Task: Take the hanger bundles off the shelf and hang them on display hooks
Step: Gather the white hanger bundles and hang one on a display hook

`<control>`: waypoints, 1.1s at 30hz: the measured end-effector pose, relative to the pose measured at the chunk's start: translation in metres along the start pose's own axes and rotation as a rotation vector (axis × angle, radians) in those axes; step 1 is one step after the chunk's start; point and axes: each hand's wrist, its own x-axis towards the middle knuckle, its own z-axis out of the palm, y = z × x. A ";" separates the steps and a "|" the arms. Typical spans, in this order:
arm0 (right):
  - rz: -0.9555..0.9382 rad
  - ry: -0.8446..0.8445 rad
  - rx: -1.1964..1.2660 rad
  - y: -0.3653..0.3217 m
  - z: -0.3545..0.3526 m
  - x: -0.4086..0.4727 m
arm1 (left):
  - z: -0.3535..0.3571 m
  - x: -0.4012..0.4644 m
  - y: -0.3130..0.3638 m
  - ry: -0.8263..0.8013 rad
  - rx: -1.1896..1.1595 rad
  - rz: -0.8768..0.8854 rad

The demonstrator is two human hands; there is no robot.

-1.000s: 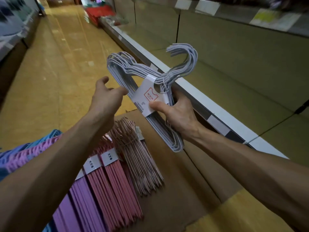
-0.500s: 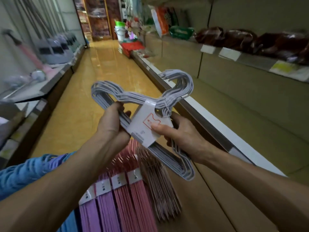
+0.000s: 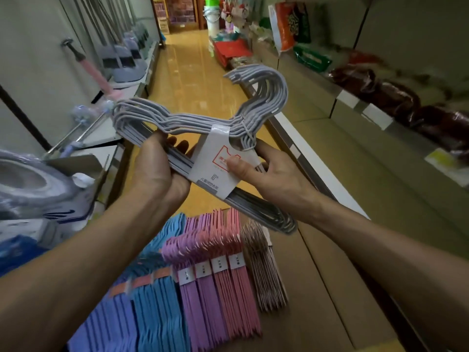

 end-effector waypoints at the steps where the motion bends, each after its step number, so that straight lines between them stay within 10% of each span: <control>1: -0.007 -0.007 -0.019 -0.023 -0.003 0.005 | 0.010 -0.006 0.019 0.004 -0.004 0.006; 33: -0.077 0.035 0.039 -0.695 -0.119 0.064 | 0.346 -0.247 0.565 -0.118 0.210 0.206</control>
